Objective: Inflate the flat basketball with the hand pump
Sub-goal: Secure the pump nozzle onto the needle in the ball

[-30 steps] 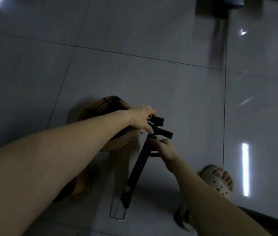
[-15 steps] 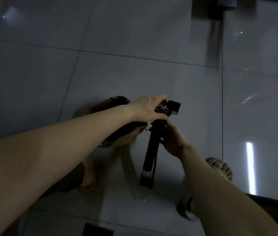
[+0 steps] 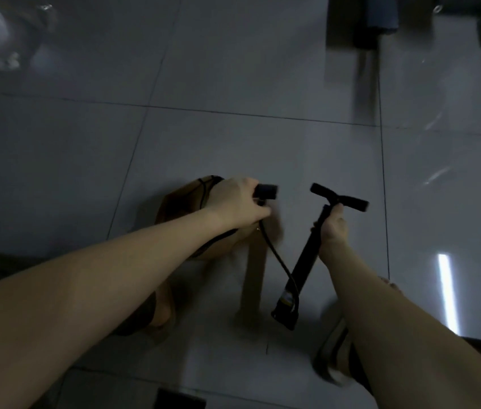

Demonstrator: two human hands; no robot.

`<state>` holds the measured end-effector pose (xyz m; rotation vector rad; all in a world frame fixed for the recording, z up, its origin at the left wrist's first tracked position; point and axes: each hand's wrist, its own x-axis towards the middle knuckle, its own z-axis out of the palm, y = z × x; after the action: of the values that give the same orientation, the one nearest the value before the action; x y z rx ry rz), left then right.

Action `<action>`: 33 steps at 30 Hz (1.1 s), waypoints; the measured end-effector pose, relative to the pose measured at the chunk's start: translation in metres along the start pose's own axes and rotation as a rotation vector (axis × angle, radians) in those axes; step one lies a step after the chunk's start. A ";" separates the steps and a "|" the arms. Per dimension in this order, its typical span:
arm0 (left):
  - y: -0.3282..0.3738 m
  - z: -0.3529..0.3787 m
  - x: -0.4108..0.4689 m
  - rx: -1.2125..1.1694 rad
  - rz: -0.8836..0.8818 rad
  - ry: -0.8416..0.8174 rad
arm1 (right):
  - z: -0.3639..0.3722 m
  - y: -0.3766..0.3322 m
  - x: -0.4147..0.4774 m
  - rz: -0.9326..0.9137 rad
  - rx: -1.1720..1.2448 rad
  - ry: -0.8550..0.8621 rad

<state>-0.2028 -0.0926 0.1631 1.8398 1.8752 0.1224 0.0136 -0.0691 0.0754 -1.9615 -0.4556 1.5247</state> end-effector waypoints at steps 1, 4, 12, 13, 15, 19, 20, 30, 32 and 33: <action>-0.012 0.003 -0.002 0.022 -0.081 -0.020 | -0.005 0.000 0.004 -0.001 -0.022 0.033; -0.039 0.011 -0.004 -0.107 -0.276 -0.073 | -0.014 0.002 0.012 -0.003 -0.102 0.096; -0.016 -0.008 0.020 -0.670 -0.381 -0.043 | -0.019 -0.039 -0.001 -0.332 -0.323 0.155; -0.009 -0.013 0.023 -0.663 -0.362 -0.015 | -0.019 -0.050 -0.007 -0.399 -0.384 0.162; 0.003 -0.024 0.025 -0.650 -0.313 0.039 | -0.021 -0.070 -0.022 -0.532 -0.524 0.178; 0.026 -0.041 0.018 -0.704 -0.222 0.115 | -0.032 -0.101 -0.047 -0.752 -0.704 0.284; 0.030 -0.043 0.015 -0.737 -0.209 0.135 | -0.035 -0.108 -0.053 -0.784 -0.697 0.318; 0.083 -0.059 0.004 -1.191 -0.243 0.184 | -0.044 -0.133 -0.110 -0.921 -0.614 0.464; 0.086 -0.061 0.003 -1.295 -0.250 0.156 | -0.039 -0.130 -0.119 -0.929 -0.680 0.443; 0.089 -0.064 0.004 -1.329 -0.232 0.113 | -0.035 -0.128 -0.124 -0.945 -0.706 0.417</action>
<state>-0.1483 -0.0641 0.2536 0.6907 1.3916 1.0914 0.0244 -0.0556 0.2559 -1.9651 -1.5952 0.3501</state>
